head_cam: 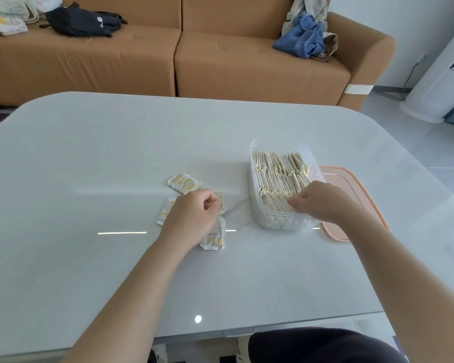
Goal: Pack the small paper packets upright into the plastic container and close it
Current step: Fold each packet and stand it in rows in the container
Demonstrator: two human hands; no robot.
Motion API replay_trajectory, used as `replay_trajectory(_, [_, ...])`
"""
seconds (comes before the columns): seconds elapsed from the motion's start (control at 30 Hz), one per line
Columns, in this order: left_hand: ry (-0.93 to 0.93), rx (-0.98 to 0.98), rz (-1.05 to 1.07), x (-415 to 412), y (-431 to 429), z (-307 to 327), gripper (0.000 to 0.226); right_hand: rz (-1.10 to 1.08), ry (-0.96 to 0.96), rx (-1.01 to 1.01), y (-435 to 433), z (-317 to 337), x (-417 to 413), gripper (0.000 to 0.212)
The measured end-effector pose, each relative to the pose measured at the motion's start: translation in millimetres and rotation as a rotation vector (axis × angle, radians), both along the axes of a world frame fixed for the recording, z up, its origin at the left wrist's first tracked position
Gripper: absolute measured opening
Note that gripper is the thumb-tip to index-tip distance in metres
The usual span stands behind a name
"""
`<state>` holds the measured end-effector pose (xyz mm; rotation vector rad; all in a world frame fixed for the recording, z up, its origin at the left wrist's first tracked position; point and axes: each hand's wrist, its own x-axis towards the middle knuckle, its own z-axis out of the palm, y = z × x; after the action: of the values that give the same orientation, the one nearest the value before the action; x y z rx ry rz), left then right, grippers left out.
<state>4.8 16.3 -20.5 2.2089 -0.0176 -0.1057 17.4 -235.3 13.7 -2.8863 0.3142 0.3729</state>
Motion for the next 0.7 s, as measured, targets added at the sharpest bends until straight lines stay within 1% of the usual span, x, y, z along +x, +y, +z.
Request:
replay_trajectory(0.17, [-0.013, 0.033, 0.003, 3, 4, -2, 0.017, -0.027, -0.030, -0.006, 6, -1, 1, 0.046])
replay_trajectory(0.23, [-0.022, 0.055, 0.023, 5, 7, -5, 0.018, -0.054, -0.141, -0.030, 14, -1, -3, 0.036])
replay_trajectory(0.3, [-0.020, 0.084, 0.047, 6, 11, -9, 0.017, -0.047, -0.322, -0.052, 28, 2, -12, 0.025])
replay_trajectory(0.33, [-0.016, 0.103, 0.052, 6, 13, -10, 0.017, -0.019, -0.407, -0.029, 38, 3, -16, 0.021])
replay_trajectory(0.4, [-0.020, 0.137, 0.053, 6, 17, -12, 0.017, 0.052, -0.525, 0.084, 61, 4, -23, 0.021])
replay_trajectory(0.47, [-0.046, 0.154, 0.071, 7, 26, -12, 0.017, 0.147, -0.571, 0.200, 84, 2, -27, 0.025])
replay_trajectory(0.5, [-0.070, 0.166, 0.088, 9, 32, -13, 0.017, 0.192, -0.561, 0.226, 95, 0, -27, 0.027])
replay_trajectory(0.57, [-0.118, 0.219, 0.116, 18, 45, -17, 0.018, 0.235, -0.498, 0.178, 109, -5, -25, 0.030])
replay_trajectory(0.63, [-0.149, 0.316, 0.116, 31, 57, -22, 0.024, 0.250, -0.454, 0.023, 118, -12, -22, 0.029])
replay_trajectory(0.7, [-0.169, 0.430, 0.072, 46, 66, -24, 0.032, 0.273, -0.432, -0.112, 127, -16, -17, 0.028])
